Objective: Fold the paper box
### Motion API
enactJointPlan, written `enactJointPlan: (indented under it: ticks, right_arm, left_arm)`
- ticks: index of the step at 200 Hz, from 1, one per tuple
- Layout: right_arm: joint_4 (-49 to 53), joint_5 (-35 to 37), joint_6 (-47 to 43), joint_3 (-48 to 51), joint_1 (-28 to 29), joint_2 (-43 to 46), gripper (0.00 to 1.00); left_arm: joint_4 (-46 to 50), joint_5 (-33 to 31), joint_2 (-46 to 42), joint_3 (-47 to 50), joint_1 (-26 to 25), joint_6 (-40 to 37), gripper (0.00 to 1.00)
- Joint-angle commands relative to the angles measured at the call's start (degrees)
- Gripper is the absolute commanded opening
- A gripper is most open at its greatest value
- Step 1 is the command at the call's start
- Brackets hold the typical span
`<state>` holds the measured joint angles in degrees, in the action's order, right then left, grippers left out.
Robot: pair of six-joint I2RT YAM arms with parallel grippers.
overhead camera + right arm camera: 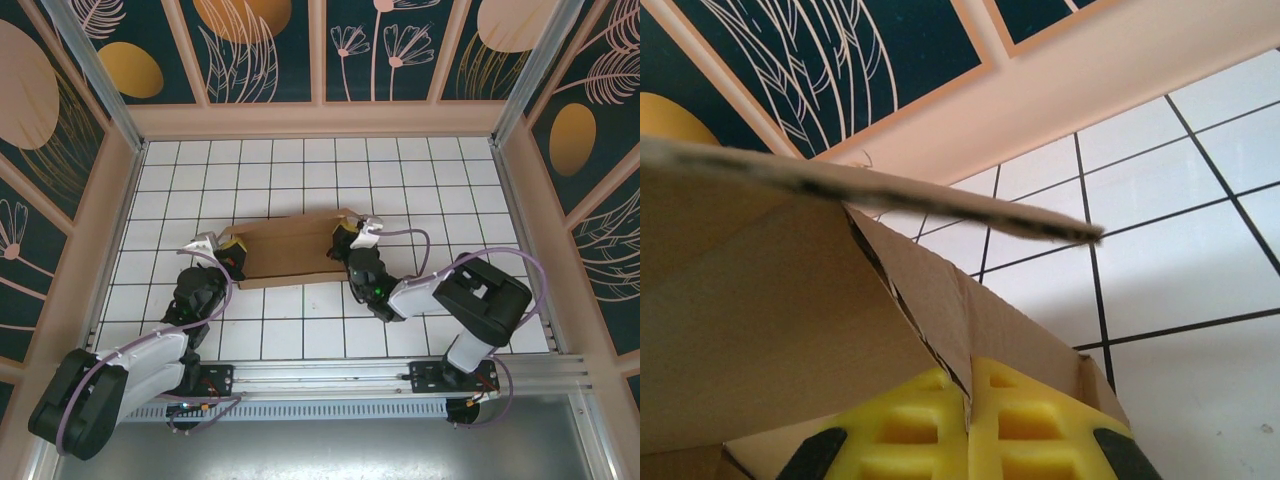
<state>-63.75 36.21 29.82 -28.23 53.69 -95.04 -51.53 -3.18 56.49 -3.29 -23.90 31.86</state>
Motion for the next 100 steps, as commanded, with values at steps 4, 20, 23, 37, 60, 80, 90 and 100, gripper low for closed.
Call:
enactJointPlan:
  ticks: [4, 20, 23, 37, 60, 80, 90, 100]
  right_arm:
    - [-3.1, -2.9, 1.3, 4.4, 3.2, -4.9, 0.0]
    - [-9.4, -1.5, -1.1, 7.3, 3.2, -6.8, 0.0]
    - [-10.7, -1.3, -1.7, 7.7, 3.2, -7.0, 0.0]
    - [-15.6, -0.6, -4.6, 9.6, 3.1, -8.1, 0.0]
    - [-19.4, -2.1, -8.2, 11.1, 3.1, -8.5, 0.05]
    - [-21.4, -4.9, -11.3, 12.1, 3.1, -7.7, 0.21]
    - [-21.7, -5.4, -12.1, 12.6, 3.1, -6.9, 0.29]
    - [-22.4, -5.7, -13.0, 13.3, 3.0, -5.8, 0.37]
  left_arm:
    - [5.6, 4.0, -0.2, 1.8, -0.6, 2.2, 0.0]
    - [5.8, 3.9, -0.6, 2.2, -0.6, 2.7, 0.0]
    - [5.8, 3.9, -0.6, 2.4, -0.6, 2.7, 0.0]
    - [6.2, 4.0, -0.6, 2.7, -0.6, 2.6, 0.0]
    - [6.8, 3.4, -0.3, 3.0, -0.7, 1.7, 0.0]
    - [7.6, 2.9, -0.4, 3.0, -0.7, 0.5, 0.0]
    - [7.5, 2.7, -0.3, 3.0, -0.7, -0.1, 0.0]
    - [7.4, 2.5, 0.1, 2.9, -0.6, -0.7, 0.0]
